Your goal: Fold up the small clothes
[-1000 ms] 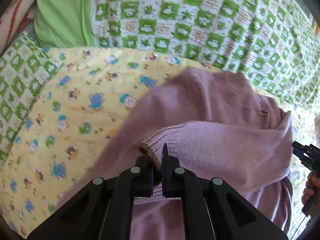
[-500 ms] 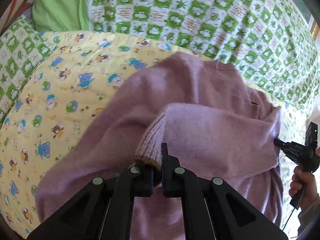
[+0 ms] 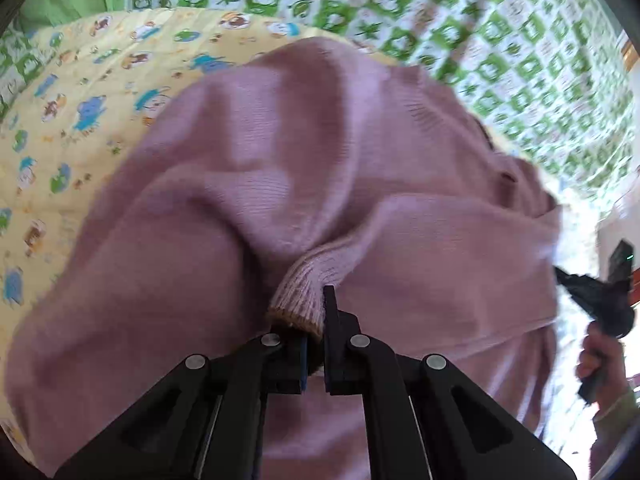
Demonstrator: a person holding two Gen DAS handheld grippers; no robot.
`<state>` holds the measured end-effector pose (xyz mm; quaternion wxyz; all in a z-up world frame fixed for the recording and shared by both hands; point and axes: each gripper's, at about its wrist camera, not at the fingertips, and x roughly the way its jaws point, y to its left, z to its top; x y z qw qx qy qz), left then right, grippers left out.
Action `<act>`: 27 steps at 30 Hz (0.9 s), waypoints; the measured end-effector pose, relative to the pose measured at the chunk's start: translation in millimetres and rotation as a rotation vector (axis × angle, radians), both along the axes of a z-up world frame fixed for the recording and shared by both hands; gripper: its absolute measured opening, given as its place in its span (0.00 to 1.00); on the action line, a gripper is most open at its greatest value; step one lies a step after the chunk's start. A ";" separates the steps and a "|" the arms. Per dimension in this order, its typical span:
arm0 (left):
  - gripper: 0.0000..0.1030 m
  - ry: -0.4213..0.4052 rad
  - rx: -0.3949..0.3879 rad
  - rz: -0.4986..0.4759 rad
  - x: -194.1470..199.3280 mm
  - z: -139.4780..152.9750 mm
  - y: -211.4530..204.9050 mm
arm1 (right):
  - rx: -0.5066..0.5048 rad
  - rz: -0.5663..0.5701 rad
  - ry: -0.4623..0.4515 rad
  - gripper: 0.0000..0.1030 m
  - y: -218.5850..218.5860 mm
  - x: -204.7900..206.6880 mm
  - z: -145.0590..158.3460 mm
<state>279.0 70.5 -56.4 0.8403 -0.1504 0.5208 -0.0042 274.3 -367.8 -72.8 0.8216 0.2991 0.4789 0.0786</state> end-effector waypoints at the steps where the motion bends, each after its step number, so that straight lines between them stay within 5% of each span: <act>1: 0.04 0.005 0.008 0.000 0.3 -0.9 1.7 | 0.002 -0.007 0.001 0.04 0.7 0.7 -0.6; 8: 0.12 0.008 0.026 -0.015 -21.8 12.8 9.6 | -0.017 -0.042 -0.009 0.10 0.8 -9.1 14.5; 15: 0.35 0.010 0.016 0.042 -83.4 30.3 35.7 | 0.015 -0.007 -0.077 0.19 31.4 -41.2 42.1; 22: 0.40 0.095 -0.187 0.171 -177.1 14.0 83.5 | 0.044 0.104 -0.081 0.25 93.0 -76.9 47.3; 27: 0.40 0.126 -0.288 0.272 -209.3 -5.7 100.8 | 0.069 0.168 -0.062 0.25 130.7 -97.2 45.3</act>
